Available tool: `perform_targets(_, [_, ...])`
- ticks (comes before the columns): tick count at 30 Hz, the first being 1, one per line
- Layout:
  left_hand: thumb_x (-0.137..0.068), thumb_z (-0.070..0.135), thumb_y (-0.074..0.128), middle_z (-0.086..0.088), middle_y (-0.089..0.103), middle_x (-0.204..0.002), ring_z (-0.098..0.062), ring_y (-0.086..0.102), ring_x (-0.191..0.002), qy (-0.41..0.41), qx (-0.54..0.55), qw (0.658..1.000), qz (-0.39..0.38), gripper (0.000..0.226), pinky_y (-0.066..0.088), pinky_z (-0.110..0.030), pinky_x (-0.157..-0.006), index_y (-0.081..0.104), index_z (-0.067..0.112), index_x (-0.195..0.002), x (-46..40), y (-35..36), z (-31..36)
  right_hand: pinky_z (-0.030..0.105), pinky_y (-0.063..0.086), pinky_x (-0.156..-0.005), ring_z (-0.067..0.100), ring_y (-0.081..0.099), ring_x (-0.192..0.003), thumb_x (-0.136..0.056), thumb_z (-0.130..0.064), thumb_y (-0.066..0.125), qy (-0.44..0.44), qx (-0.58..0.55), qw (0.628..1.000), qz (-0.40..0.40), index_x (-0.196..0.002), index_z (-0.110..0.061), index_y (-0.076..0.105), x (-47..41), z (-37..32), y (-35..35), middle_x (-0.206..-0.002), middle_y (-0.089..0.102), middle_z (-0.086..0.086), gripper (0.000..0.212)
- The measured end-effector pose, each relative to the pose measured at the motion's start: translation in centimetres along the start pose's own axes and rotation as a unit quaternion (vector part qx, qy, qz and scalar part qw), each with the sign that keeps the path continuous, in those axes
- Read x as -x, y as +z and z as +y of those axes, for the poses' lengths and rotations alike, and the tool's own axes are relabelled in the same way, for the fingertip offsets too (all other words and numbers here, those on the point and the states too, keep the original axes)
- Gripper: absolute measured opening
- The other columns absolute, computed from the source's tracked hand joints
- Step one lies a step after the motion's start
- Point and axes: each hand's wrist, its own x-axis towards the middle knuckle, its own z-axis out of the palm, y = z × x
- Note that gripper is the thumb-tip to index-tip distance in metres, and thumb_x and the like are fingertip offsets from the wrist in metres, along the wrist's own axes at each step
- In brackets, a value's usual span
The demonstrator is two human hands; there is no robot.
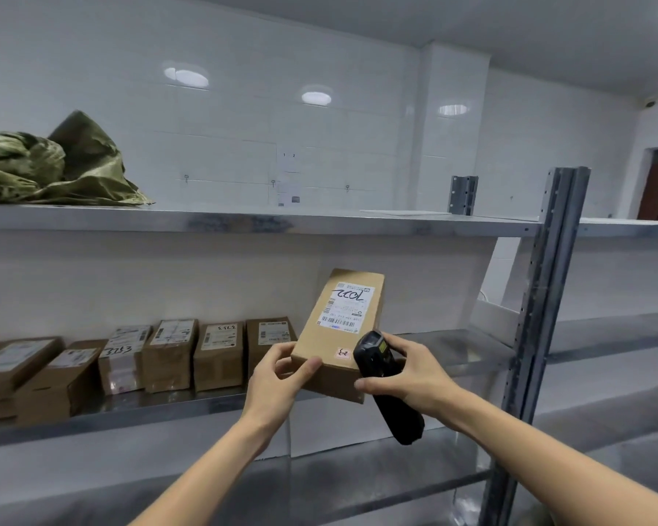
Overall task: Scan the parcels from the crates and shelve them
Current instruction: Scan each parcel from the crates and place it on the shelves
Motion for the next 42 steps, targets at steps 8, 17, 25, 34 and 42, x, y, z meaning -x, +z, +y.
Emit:
perform_targets(8, [-0.074,0.047,0.081,0.003,0.073,-0.111,-0.017,0.07,-0.102,-0.024,-0.037,0.999,-0.002,0.045,0.063,-0.038,-0.08,0.063,0.029,-0.111,-1.7,2.1,-2.9,0.036,0.056,-0.101,0.008,0.069,-0.11,-0.06,-0.033,0.095,0.014,0.005,1.0,-0.019,-0.131,-0.033,0.063,-3.6,4.8,-1.0,-0.118,0.074,-0.014,0.077])
perform_targets(17, [-0.08,0.044,0.08,0.01,0.066,-0.114,-0.012,0.063,-0.104,-0.049,-0.123,0.988,0.075,0.051,0.063,-0.031,-0.069,0.06,0.037,-0.127,-3.8,5.8,-7.0,0.02,0.055,-0.09,0.003,0.07,-0.106,-0.069,-0.024,0.094,0.029,-0.018,0.991,-0.13,-0.132,-0.028,0.062,-9.9,11.4,-1.8,-0.116,0.075,-0.013,0.071])
perform_targets(25, [-0.067,0.066,0.079,0.019,0.066,-0.108,-0.01,0.066,-0.102,-0.073,-0.194,0.969,0.135,0.063,0.062,-0.041,-0.082,0.063,0.038,-0.121,-5.1,6.5,-10.7,0.02,0.058,-0.078,0.006,0.072,-0.088,-0.073,-0.022,0.09,0.029,-0.017,0.981,-0.189,-0.112,-0.025,0.069,-12.9,15.0,-0.9,-0.1,0.076,-0.006,0.045])
perform_targets(34, [-0.063,0.073,0.076,0.023,0.065,-0.108,-0.01,0.065,-0.105,-0.083,-0.182,0.966,0.162,0.054,0.061,-0.044,-0.086,0.061,0.044,-0.106,-8.0,6.7,-12.8,0.017,0.058,-0.08,0.008,0.072,-0.097,-0.076,-0.02,0.088,0.029,-0.025,0.979,-0.202,-0.116,-0.033,0.066,-17.0,15.7,0.2,-0.108,0.075,-0.011,0.047])
perform_targets(42, [-0.071,0.061,0.08,0.021,0.069,-0.099,-0.004,0.066,-0.098,-0.089,-0.191,0.962,0.176,0.034,0.062,-0.043,-0.082,0.061,0.046,-0.095,-9.8,6.4,-13.2,0.016,0.057,-0.07,0.007,0.072,-0.092,-0.077,-0.017,0.087,0.028,-0.036,0.978,-0.206,-0.113,-0.035,0.066,-19.6,16.3,1.3,-0.105,0.075,-0.012,0.045])
